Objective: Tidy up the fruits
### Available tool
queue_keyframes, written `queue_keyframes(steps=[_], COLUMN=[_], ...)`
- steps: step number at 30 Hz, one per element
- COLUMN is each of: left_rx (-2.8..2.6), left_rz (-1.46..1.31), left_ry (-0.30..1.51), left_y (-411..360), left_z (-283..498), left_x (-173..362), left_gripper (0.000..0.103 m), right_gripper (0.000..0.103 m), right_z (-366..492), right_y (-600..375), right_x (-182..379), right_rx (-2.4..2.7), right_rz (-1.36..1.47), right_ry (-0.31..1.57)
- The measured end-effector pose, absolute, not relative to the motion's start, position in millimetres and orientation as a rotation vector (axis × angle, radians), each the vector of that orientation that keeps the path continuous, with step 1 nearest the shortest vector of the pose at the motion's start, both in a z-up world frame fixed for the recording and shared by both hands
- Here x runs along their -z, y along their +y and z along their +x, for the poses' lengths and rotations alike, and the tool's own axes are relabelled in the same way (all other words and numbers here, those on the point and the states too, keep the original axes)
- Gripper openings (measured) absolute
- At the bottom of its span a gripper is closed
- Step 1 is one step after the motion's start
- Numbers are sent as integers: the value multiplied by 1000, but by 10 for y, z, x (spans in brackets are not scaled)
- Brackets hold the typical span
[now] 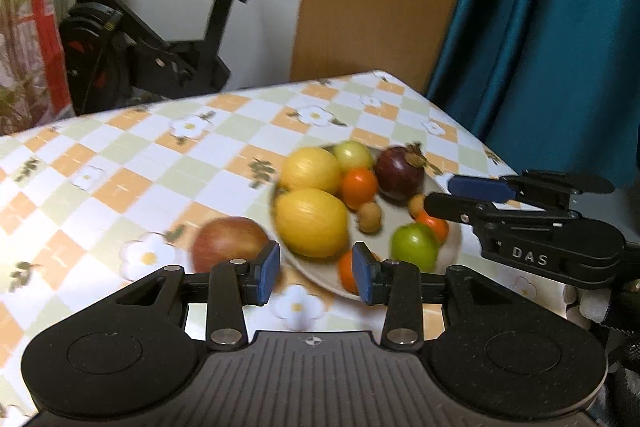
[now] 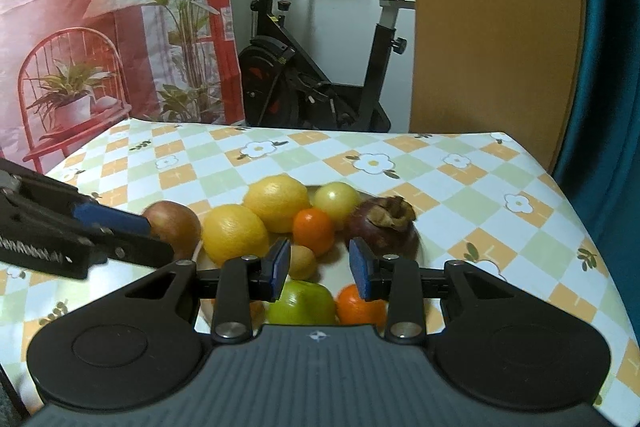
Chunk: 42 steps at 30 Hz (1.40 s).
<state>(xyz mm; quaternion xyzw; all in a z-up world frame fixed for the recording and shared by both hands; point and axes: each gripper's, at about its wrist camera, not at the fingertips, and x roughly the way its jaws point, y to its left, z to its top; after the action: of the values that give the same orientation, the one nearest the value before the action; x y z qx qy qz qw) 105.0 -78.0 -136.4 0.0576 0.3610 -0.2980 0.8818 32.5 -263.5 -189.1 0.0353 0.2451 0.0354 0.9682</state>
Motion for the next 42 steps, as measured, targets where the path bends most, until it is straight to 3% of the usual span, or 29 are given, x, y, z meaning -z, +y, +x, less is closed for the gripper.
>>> queue_keyframes(steps=[1,3,13,26,33,42], left_rx=[610,588,483,483,492,483], left_rz=[117,107,39,2,-16,-51], left_ry=[745,738,721,758,775,793], left_y=[-714,-579,-91,8,31,114], left_z=[1062,1098,1317,1506,1581,1672], left_x=[1333,1274,1163,1295,1373,1455], left_gripper=[49,52,52,52,52,52], right_gripper=[36,37,37,58,59,73], right_z=[332,347,488,850,988,1099], right_y=[-2608,-2557,-2245,-1622,-1277,-1046], right_x=[1876,1851,1801,1972,2117,2303], right_rx=[-77,-89,-161,-332,-360,-368], right_rz=[73,77,54,-101,-274,-418], right_ry=[493,489,492,561,549,538])
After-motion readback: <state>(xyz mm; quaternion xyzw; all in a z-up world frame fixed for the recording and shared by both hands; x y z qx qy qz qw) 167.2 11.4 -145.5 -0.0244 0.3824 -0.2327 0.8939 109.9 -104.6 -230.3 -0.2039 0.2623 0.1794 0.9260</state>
